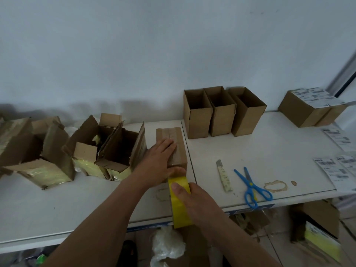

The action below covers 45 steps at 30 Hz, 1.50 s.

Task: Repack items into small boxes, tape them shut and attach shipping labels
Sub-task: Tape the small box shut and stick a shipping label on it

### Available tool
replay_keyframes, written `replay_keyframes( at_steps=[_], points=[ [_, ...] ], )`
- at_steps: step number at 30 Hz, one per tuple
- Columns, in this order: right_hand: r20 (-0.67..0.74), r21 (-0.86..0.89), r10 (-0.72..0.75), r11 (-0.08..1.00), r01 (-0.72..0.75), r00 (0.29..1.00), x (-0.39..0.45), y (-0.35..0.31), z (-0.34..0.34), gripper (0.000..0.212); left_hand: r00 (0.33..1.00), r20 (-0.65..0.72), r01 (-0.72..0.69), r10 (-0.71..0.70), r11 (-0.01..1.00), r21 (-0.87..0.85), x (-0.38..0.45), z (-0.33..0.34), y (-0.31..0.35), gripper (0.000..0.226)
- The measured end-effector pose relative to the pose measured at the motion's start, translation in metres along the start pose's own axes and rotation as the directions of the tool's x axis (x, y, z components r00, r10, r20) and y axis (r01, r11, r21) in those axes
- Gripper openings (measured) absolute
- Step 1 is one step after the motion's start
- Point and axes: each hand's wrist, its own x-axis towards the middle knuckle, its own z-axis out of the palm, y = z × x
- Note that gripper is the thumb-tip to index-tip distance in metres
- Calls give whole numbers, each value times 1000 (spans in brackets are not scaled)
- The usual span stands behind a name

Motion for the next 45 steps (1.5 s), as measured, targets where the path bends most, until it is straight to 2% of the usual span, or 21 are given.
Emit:
replay_keyframes(
  at_steps=[4,6,8,10,12,13,15,18,20,23,26,32,34,36,37,41,43,45],
  points=[
    [29,32,44,998,-45,999,2,3,0,41,1000,-8,14,-14,999,-39,-3,1,-3,98],
    [42,55,55,997,-57,998,3,4,-4,46,998,-30,44,-49,990,-134,-7,0,2,100],
    [67,41,51,998,-54,996,2,3,-11,47,987,-115,75,-112,956,-284,-14,-3,10,96],
    [93,-7,40,999,-40,995,1,3,-18,55,940,-246,120,-236,904,-409,-25,-6,22,81],
    [123,-35,66,997,-62,990,1,1,-23,68,838,-327,228,-437,825,-517,-40,-5,36,63],
    [133,-13,92,996,-91,987,2,-1,-28,68,793,-281,290,-540,741,-605,-48,-3,43,56],
    [101,-2,105,994,-105,989,6,-6,-41,54,760,-28,411,-649,514,-753,-65,2,56,46],
    [-181,-352,-65,936,-3,981,26,2,-67,43,728,352,544,-588,185,-818,-79,7,62,45],
    [-283,-518,-132,855,-36,950,38,14,-75,42,712,471,534,-520,-34,-845,-77,7,59,46],
    [-326,-710,-175,694,-118,929,51,32,-75,44,707,536,507,-460,-199,-839,-71,3,58,41],
    [-377,-723,-196,673,-156,905,61,44,-75,35,707,538,484,-458,-242,-841,-66,3,59,36],
    [-422,-688,-113,686,-236,900,70,43,-75,20,719,532,495,-447,-207,-844,-60,6,57,30],
    [-409,-702,-95,668,-247,908,70,38,-75,19,717,536,489,-446,-227,-842,-59,6,57,29],
    [-331,-778,-114,594,-203,937,68,34,-75,18,716,535,476,-448,-247,-844,-60,5,58,25],
    [-314,-786,-136,592,-177,940,66,30,-75,23,716,534,468,-451,-257,-845,-60,5,59,23],
    [-376,-565,-234,825,-21,897,45,-1,-76,20,710,526,437,-468,-293,-851,-61,7,61,19],
    [-337,-453,-279,886,105,899,32,-16,-75,15,711,516,419,-477,-302,-856,-60,8,63,16],
    [-254,-397,-331,892,215,909,17,-27,-71,8,707,506,406,-494,-303,-862,-59,10,64,15]
  ],
)
